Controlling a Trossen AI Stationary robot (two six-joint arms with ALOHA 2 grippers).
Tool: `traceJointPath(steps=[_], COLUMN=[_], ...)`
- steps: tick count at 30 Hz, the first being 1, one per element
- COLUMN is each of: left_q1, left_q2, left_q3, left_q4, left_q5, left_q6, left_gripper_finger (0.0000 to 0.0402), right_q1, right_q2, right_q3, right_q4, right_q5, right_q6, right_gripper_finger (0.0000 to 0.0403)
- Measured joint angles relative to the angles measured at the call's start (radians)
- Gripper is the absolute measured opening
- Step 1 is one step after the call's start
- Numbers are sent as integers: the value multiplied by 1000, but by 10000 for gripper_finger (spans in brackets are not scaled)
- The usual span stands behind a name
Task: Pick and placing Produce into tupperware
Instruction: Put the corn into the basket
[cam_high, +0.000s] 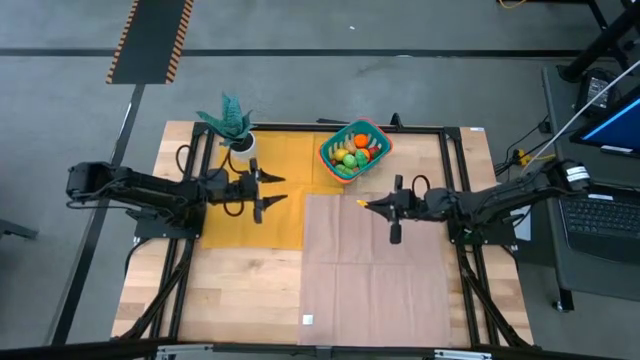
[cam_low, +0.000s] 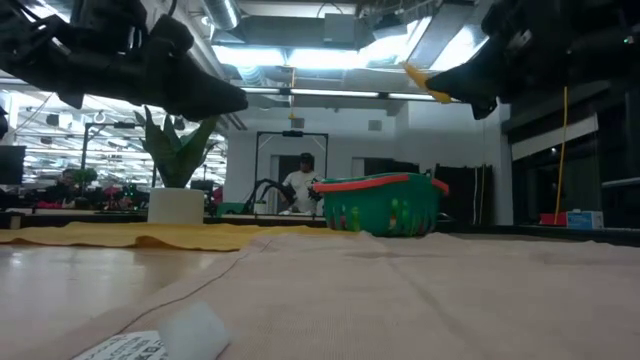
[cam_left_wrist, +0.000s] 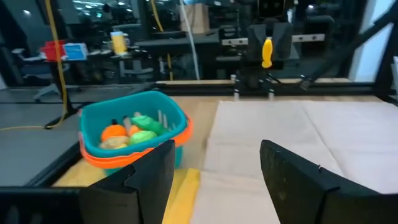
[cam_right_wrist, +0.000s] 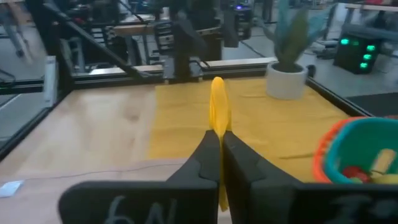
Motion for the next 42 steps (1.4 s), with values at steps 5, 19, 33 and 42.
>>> traceJointPath(steps=[5, 19, 33, 42], left_q1=[49, 149, 185, 185], left_q2=[0, 0, 0, 0], left_q3=[0, 0, 0, 0], left_q4=[29, 32, 32, 25], left_q5=[0, -111, -110, -109], left_q6=[0, 0, 25, 27], left_gripper_finger=[227, 227, 227, 227], right_q1=[-53, -223, -427, -536], right_q2=[0, 0, 207, 437], right_q3=[0, 0, 162, 346], right_q4=[-1, -10, -46, -22], right_q5=[60, 247, 44, -59], right_q6=[1, 34, 34, 22], right_gripper_finger=[6, 6, 6, 6])
